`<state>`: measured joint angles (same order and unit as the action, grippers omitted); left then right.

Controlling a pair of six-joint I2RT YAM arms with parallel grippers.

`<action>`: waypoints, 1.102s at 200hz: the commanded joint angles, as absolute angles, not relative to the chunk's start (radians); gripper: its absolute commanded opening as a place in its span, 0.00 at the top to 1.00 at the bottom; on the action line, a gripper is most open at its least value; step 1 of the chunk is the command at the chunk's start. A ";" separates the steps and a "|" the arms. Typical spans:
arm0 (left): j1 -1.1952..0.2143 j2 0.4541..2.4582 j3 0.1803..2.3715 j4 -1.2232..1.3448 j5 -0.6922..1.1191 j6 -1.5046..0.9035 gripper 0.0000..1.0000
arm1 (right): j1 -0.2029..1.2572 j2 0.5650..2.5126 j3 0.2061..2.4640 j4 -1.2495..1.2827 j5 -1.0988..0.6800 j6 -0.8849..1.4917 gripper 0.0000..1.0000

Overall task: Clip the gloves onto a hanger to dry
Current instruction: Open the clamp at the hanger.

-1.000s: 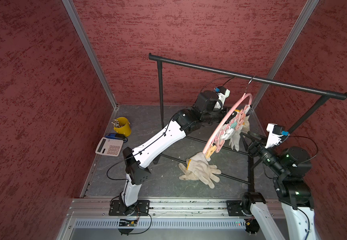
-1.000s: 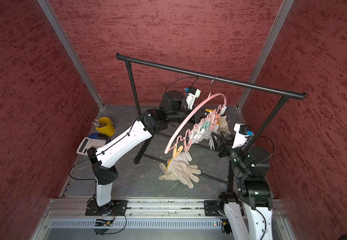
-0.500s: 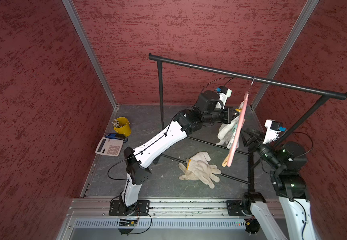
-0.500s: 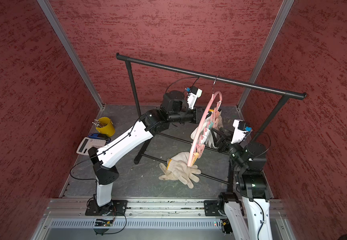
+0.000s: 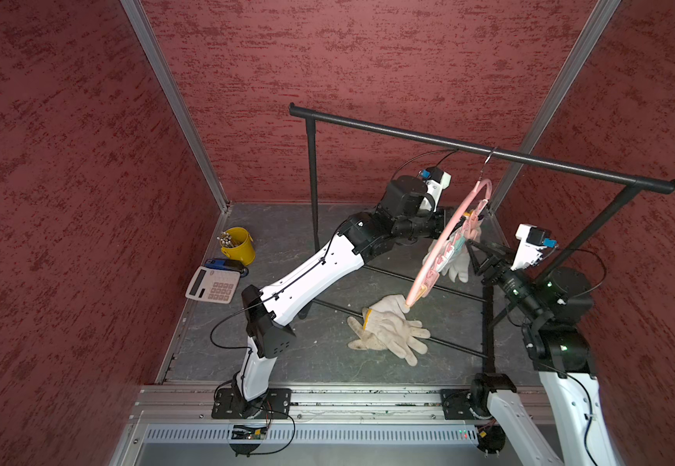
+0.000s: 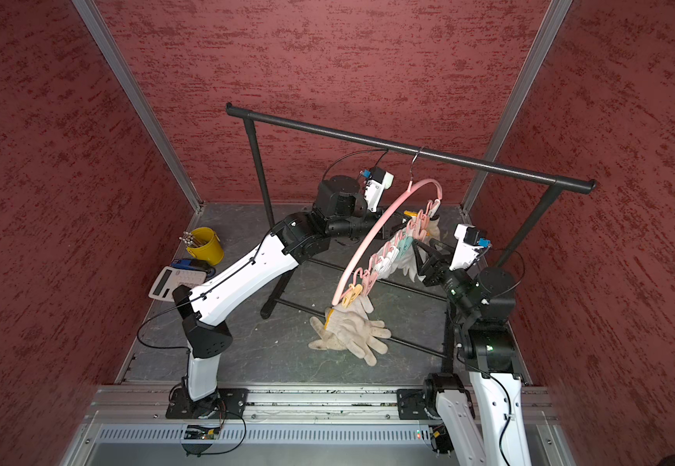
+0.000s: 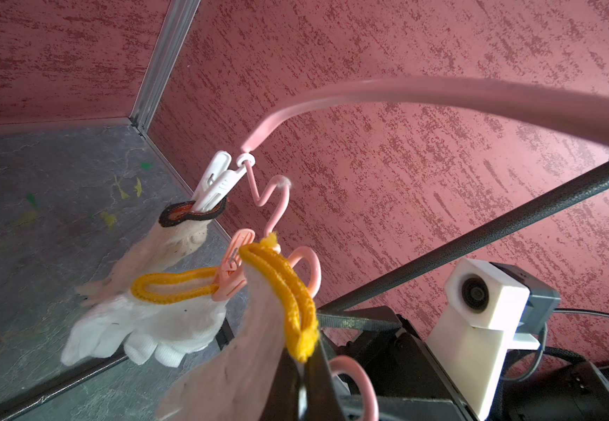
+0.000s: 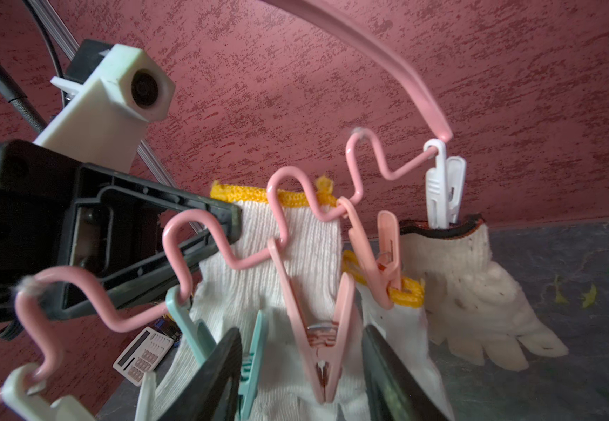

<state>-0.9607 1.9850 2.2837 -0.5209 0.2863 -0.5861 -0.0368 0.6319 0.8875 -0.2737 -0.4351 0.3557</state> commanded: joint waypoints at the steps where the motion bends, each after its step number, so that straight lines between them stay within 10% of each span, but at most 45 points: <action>1: -0.968 1.977 2.288 -0.519 0.281 -0.565 1.00 | -0.046 0.641 0.878 -0.227 -0.398 0.364 0.48; 220: -0.938 1.971 2.251 -0.495 0.291 -0.579 1.00 | -0.064 0.797 0.875 -0.034 -0.545 0.291 0.54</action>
<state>-0.9447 1.9846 2.2700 -0.5205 0.2840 -0.5865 -0.0559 0.7956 0.8440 -0.0746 -0.5156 0.3305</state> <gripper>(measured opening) 0.057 0.465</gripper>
